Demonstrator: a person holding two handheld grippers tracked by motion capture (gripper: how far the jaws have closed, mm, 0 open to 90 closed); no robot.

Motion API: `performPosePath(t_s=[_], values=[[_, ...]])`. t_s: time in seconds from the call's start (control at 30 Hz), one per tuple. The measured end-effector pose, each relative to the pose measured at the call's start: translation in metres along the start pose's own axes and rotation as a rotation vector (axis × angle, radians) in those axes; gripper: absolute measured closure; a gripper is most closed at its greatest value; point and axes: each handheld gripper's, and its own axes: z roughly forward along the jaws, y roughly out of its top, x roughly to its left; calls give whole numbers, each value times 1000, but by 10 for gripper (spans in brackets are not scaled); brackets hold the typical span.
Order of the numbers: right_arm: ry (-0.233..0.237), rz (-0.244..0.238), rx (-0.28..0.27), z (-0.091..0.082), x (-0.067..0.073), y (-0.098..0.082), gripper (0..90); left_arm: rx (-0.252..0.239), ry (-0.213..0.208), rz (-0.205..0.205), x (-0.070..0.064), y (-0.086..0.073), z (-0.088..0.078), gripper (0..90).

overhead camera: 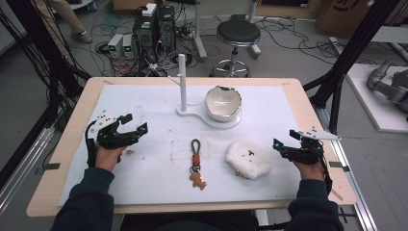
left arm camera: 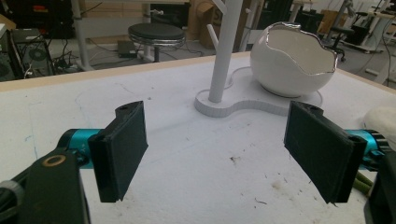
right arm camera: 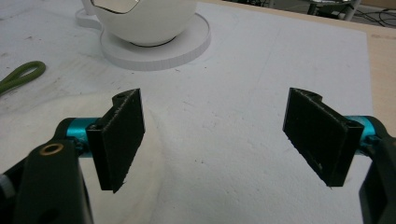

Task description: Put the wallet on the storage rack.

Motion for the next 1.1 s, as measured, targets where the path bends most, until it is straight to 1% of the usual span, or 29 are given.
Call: performPosePath(t_s=[0.3, 0.47, 0.53, 0.57, 0.6, 0.67, 0.7, 0.77, 0.83, 0.9, 0.97, 1.0, 1.03, 1.1], values=[[4, 4, 1, 1, 1, -1, 211, 8, 0, -4, 1, -1, 1, 212], [25, 8, 9, 1, 5, -1, 212, -3, 0, -27, 2, -1, 2, 212], [30, 8, 12, 1, 6, -1, 213, 1, 3, -32, 3, -2, 3, 213], [36, 1, 14, 1, 8, -2, 213, -1, 2, -34, 4, -2, 3, 213], [47, -7, 25, 1, 12, -3, 213, -1, 2, -34, 4, -2, 3, 213], [53, -7, 35, 1, 14, -4, 214, 3, 1, -34, 4, -2, 3, 213], [67, -3, 57, 1, 17, -7, 214, 3, -1, -35, 4, -2, 4, 213], [79, -7, 76, 1, 20, -9, 213, 3, -4, -35, 4, -2, 4, 213], [92, -10, 88, 2, 25, -10, 213, 0, -9, -35, 4, -2, 5, 215], [96, -16, 91, 2, 26, -11, 213, 2, -12, -33, 3, -2, 6, 215], [113, -25, 122, 7, 34, -11, 212, 4, -18, -31, 2, -2, 6, 215], [123, -27, 129, 10, 36, -12, 213, 5, -18, -29, 1, -2, 6, 215], [123, -27, 129, 10, 36, -12, 213, 3, -20, -27, 1, -2, 6, 215], [139, -32, 154, 14, 40, -13, 213, 3, -23, -24, 1, -2, 6, 215]])
